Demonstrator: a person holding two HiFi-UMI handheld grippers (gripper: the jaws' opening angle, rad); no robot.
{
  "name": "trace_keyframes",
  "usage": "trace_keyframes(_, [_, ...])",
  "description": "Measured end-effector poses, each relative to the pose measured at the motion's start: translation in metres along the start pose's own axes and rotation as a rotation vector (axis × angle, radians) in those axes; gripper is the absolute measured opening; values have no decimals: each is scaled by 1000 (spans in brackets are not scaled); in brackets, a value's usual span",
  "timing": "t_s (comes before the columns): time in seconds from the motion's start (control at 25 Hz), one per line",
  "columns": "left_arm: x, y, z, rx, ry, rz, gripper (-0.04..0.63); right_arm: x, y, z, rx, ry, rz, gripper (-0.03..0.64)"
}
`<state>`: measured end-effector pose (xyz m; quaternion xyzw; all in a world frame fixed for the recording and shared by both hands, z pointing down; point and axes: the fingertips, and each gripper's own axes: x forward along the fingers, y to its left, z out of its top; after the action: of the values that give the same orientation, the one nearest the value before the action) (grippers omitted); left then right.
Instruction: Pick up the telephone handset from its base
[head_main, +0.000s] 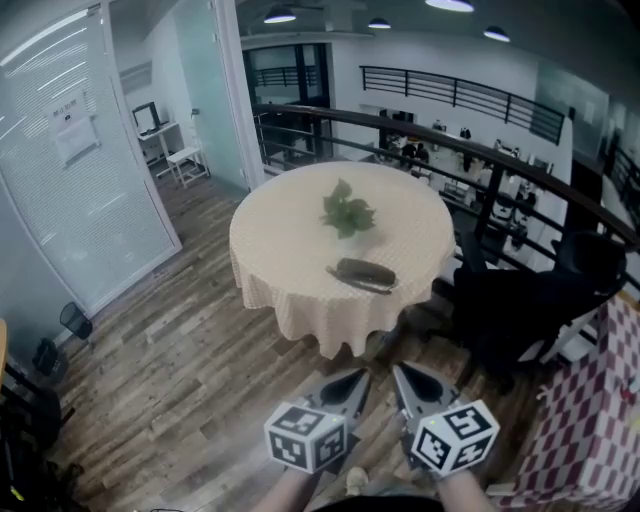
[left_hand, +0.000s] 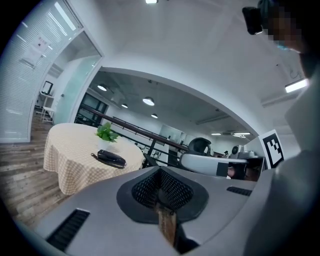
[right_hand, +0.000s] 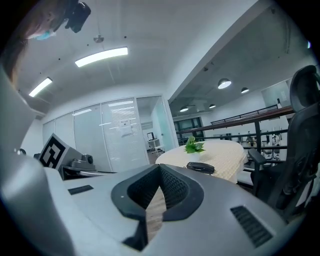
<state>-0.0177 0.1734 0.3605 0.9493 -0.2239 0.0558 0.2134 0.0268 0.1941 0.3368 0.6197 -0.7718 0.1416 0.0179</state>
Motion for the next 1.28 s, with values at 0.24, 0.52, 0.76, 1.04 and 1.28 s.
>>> trace_keyframes(0.24, [38, 11, 10, -7, -5, 19, 6, 20, -30, -1, 10, 23, 18, 11])
trace_keyframes(0.52, [57, 23, 9, -42, -12, 61, 6, 28, -48, -15, 48, 53, 22, 11])
trace_keyframes(0.76, [65, 35, 11, -56, -9, 74, 6, 39, -56, -19, 66, 64, 20, 11])
trace_keyframes(1.04, [95, 71, 30, -28, -1, 67, 6, 90, -76, 2, 32, 47, 28, 11])
trace_keyframes(1.28, [128, 110, 50, -19, 8, 55, 6, 144, -95, 20, 12, 52, 28, 11])
